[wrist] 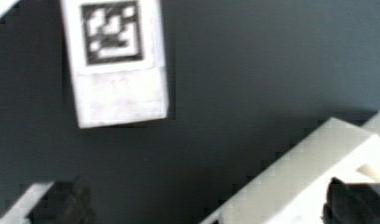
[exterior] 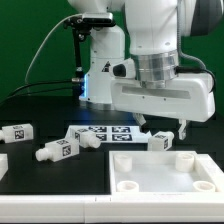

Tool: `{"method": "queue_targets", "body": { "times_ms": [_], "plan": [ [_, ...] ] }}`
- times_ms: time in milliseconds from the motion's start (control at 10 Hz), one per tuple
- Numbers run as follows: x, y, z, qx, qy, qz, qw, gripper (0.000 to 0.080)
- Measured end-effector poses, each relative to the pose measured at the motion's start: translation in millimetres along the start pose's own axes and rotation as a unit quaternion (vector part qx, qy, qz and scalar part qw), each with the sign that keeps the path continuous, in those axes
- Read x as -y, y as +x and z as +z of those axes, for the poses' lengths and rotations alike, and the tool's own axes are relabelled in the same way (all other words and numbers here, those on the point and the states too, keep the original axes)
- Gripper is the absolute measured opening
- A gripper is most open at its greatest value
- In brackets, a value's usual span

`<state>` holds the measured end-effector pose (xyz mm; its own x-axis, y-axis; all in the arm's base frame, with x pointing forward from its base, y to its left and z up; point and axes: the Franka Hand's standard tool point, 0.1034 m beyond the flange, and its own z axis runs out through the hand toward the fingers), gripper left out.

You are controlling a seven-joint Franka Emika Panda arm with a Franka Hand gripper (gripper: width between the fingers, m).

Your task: Assemble square table

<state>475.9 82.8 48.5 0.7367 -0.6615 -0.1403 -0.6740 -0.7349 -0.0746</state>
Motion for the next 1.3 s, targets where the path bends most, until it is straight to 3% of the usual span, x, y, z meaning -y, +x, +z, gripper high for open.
{"method": "queue_targets", "body": {
  "times_ms": [300,400,500,600,700,900,1000,1100,1200,1300],
  "plan": [
    [-3.5,-4.4,1.7,0.014,-0.009,-0.029,0.999,0.0649],
    [0.5,-8.7,-5.2,0.046,-0.022,-0.086,0.995,0.0649],
    [11.1,10.5,-28.4,0.082,-0.018,-0.131,0.988,0.0649],
    [11.8,21.2,-27.6,0.085,-0.007,-0.182,0.98,0.0649],
    [0.3,11.5,-22.1,0.123,-0.018,-0.183,0.975,0.0649],
    [1.5,16.2,-23.9,0.191,-0.03,-0.174,0.966,0.0649],
    [-2.4,7.8,-16.0,0.224,-0.032,-0.157,0.961,0.0649],
    [-19.2,-13.0,3.2,0.288,-0.048,-0.132,0.947,0.0649],
    [-21.0,-13.8,3.0,0.348,-0.061,-0.126,0.927,0.0649],
    [-16.8,-6.2,5.9,0.378,-0.063,-0.123,0.916,0.0649]
  ]
}}
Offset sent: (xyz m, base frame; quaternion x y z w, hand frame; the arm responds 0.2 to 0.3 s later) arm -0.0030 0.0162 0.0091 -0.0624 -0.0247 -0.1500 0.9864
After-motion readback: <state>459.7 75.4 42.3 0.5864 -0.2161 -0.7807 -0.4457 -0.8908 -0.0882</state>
